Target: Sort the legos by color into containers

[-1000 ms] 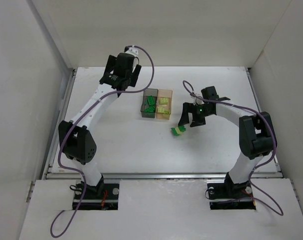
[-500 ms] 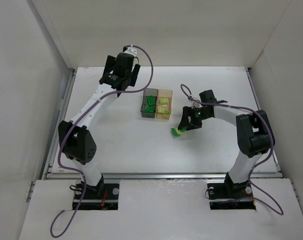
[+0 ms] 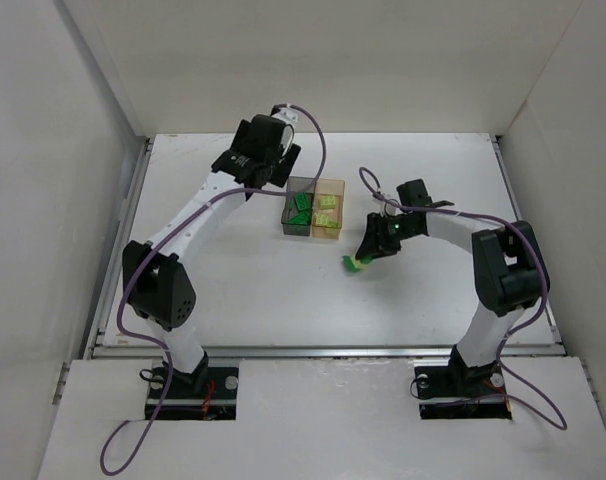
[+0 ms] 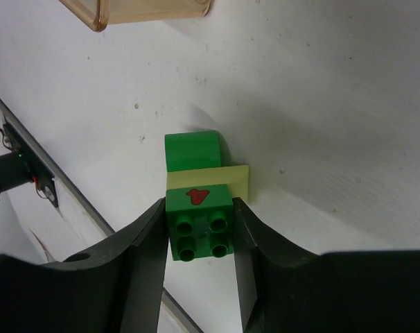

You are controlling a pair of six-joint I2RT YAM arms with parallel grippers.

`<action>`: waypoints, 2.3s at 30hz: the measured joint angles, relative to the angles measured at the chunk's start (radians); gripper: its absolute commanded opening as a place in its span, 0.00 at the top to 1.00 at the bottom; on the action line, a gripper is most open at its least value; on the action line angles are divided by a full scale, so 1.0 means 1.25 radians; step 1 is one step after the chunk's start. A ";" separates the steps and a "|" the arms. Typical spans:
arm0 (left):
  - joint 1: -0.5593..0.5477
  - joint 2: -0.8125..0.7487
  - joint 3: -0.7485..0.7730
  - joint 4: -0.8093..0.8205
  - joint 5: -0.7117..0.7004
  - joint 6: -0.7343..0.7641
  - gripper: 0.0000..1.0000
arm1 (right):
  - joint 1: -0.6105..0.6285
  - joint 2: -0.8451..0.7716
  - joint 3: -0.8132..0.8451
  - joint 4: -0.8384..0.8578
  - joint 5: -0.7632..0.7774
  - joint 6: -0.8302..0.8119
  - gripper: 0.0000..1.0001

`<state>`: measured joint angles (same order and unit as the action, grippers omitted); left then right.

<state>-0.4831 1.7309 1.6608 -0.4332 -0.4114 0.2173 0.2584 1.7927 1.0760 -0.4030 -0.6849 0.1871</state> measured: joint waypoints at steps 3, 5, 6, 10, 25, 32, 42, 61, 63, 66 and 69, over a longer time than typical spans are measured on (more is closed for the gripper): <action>-0.017 0.000 0.000 -0.029 0.087 0.031 0.12 | 0.000 -0.014 0.001 -0.020 0.001 -0.002 1.00; -0.027 0.000 0.000 -0.055 0.159 0.059 0.10 | 0.000 -0.033 0.013 -0.049 0.001 -0.005 1.00; -0.033 0.000 0.000 -0.066 0.193 0.075 0.10 | 0.000 -0.044 0.021 -0.061 0.001 -0.006 1.00; -0.057 0.000 0.000 -0.104 0.315 0.153 0.14 | 0.000 -0.097 0.093 -0.112 0.000 -0.002 1.00; 0.051 -0.194 -0.320 0.248 0.345 0.695 0.21 | 0.000 -0.110 0.374 -0.175 -0.020 0.066 1.00; 0.121 -0.209 -0.221 0.147 0.585 0.851 0.10 | 0.007 -0.103 0.378 -0.186 -0.046 0.062 1.00; -0.112 -0.446 -0.535 0.324 0.685 0.784 0.00 | 0.041 -0.106 0.378 -0.168 -0.045 0.119 1.00; -0.148 -0.259 -0.360 0.265 0.699 0.347 0.00 | 0.104 -0.163 0.336 -0.090 0.073 0.211 1.00; -0.148 -0.250 -0.359 0.266 0.682 0.341 0.00 | 0.105 -0.163 0.333 -0.089 0.074 0.211 1.00; -0.148 -0.240 -0.359 0.265 0.655 0.339 0.08 | 0.113 -0.163 0.332 -0.089 0.076 0.213 1.00; -0.148 -0.239 -0.359 0.266 0.642 0.336 0.18 | 0.121 -0.164 0.331 -0.088 0.076 0.213 1.00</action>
<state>-0.6678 1.4319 1.2118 -0.1009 0.3916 0.6376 0.4095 1.5883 1.4902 -0.5129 -0.5903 0.4534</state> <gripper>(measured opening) 0.876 0.435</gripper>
